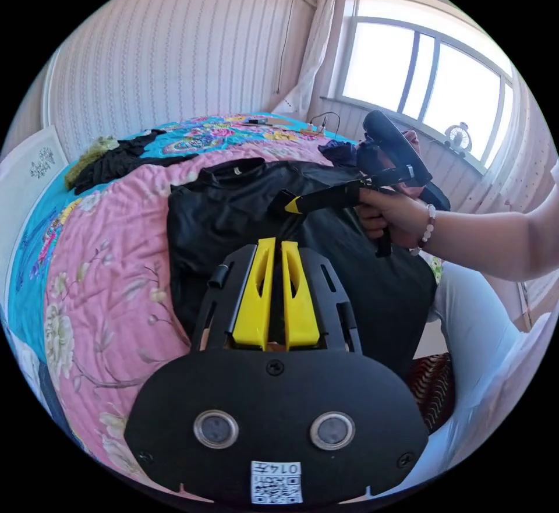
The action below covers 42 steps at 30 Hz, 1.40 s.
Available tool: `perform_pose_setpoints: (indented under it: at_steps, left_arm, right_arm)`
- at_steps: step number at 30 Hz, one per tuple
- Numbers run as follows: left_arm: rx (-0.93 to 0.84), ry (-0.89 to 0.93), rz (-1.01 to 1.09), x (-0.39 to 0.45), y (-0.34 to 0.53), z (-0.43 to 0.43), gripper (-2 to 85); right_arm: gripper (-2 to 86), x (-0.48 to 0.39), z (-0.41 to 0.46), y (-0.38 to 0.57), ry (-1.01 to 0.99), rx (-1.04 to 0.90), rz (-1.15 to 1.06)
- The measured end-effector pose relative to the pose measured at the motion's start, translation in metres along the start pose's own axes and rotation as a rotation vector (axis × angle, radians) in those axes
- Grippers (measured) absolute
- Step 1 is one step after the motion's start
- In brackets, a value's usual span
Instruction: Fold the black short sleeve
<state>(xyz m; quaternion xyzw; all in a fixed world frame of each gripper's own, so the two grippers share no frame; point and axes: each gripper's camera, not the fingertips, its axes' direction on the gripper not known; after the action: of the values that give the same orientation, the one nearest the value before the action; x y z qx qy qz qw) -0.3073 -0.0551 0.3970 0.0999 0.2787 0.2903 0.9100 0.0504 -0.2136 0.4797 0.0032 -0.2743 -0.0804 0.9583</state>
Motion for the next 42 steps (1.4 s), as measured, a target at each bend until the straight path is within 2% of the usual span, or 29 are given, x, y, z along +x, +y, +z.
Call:
perform_pose_setpoints:
  at_steps: [7,10,12,15,20,22,24,28,32,35,39,42]
  left_arm:
    - [-0.113,-0.042,-0.010,-0.018,-0.005,0.001,5.2]
    - [-0.134,-0.149,-0.057,-0.049,-0.016,-0.002,5.6]
    - [-0.141,-0.210,-0.132,-0.076,-0.030,0.010,5.5]
    - [-0.199,-0.194,-0.187,-0.102,-0.051,0.044,6.3]
    - [-0.243,-0.171,-0.166,-0.107,-0.076,0.086,6.3]
    - [-0.261,-0.166,-0.148,-0.102,-0.081,0.099,5.1]
    - [-0.250,-0.147,-0.153,-0.100,-0.085,0.107,2.0]
    - [-0.208,-0.142,-0.165,-0.097,-0.092,0.106,-0.6]
    - [-0.266,-0.193,-0.150,-0.093,-0.100,0.133,-0.9]
    - [-0.236,-0.207,-0.154,-0.087,-0.105,0.138,-0.7]
    - [-0.180,-0.289,-0.185,-0.071,-0.108,0.119,1.4]
    - [-0.128,-0.193,-0.206,-0.048,-0.116,0.099,3.3]
  right_arm:
    - [2.9,0.034,-0.022,0.016,0.090,-0.117,-0.024]
    - [3.1,0.030,-0.028,-0.006,0.132,-0.097,-0.112]
    - [4.0,0.019,-0.014,-0.041,0.094,-0.085,-0.192]
    - [6.1,0.000,0.024,-0.095,0.056,-0.100,-0.268]
    - [8.0,0.001,0.090,-0.174,0.036,-0.118,-0.205]
    - [7.6,0.002,0.105,-0.192,0.047,-0.123,-0.188]
    - [3.1,0.001,0.114,-0.205,0.010,-0.155,-0.185]
    - [-0.2,-0.001,0.112,-0.214,0.034,-0.087,-0.203]
    - [-0.1,0.004,0.140,-0.215,0.107,-0.204,-0.263]
    - [2.5,0.014,0.111,-0.208,0.077,-0.161,-0.278]
    - [5.4,0.043,-0.003,-0.156,-0.023,0.047,-0.313]
    - [5.0,0.072,-0.066,-0.075,0.077,0.075,-0.323]
